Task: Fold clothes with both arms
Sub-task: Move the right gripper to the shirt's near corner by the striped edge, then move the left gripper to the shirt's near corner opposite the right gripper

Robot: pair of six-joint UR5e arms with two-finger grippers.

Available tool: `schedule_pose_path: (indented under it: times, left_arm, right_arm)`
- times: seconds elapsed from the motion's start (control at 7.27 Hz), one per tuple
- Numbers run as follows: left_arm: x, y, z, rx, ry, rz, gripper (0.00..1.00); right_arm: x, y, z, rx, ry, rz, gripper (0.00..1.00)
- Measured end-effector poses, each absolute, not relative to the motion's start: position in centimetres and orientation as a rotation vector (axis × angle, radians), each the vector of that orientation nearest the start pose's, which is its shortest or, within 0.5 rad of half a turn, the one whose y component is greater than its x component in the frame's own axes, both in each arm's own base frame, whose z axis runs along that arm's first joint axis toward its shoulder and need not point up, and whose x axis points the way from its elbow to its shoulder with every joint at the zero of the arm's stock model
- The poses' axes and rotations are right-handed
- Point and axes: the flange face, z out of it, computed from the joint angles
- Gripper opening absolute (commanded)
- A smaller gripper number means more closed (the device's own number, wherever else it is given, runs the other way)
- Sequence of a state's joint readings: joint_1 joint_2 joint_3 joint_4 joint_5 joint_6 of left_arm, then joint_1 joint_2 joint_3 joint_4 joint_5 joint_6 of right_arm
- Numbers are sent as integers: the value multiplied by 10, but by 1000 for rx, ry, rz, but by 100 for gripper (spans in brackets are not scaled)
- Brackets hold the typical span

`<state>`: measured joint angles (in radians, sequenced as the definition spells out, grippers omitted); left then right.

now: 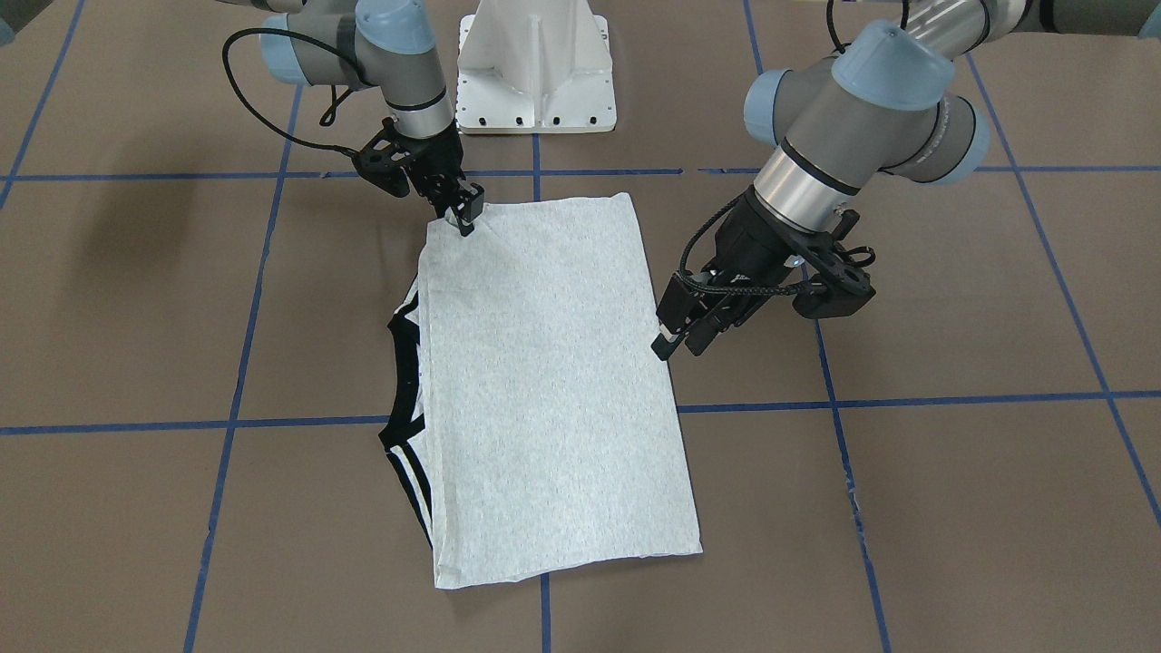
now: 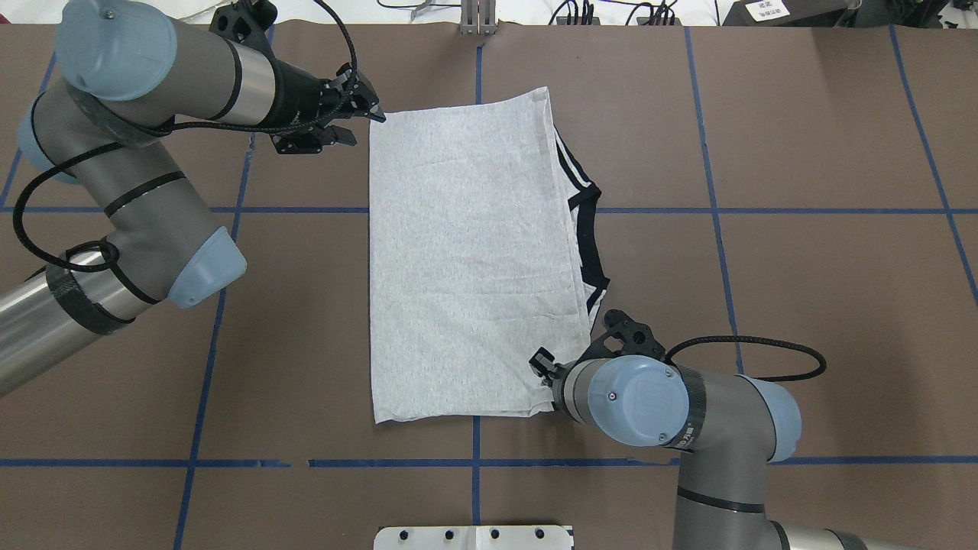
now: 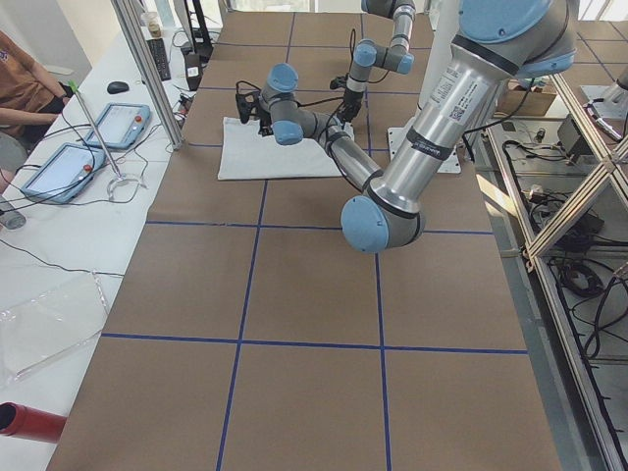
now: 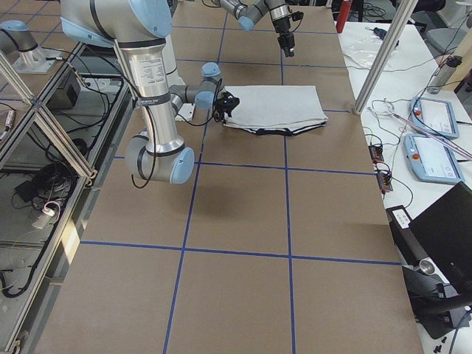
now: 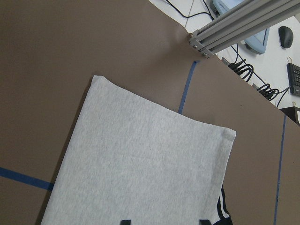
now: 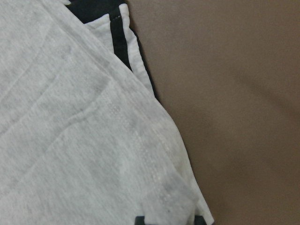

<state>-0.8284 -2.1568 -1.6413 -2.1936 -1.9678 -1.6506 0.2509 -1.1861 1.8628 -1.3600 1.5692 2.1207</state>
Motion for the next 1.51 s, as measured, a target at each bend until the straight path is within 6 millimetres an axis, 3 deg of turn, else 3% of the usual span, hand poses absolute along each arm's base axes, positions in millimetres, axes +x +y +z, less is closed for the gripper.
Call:
schedule_pose_path:
  times: [0.55, 0.69, 0.96, 1.51]
  left_arm:
    - [381, -548, 211, 134, 1295, -530, 58]
    - [385, -528, 220, 122, 1268, -540, 58]
    - [402, -443, 247, 97, 1230, -574, 58]
    - [491, -303, 262, -29, 1112, -723, 66]
  right_arm:
    - [-539, -279, 282, -139, -924, 747, 0]
    - [-533, -278, 276, -141, -929, 750, 0]
    - [-528, -275, 271, -148, -936, 761, 0]
    - [-526, -263, 263, -184, -951, 788, 0]
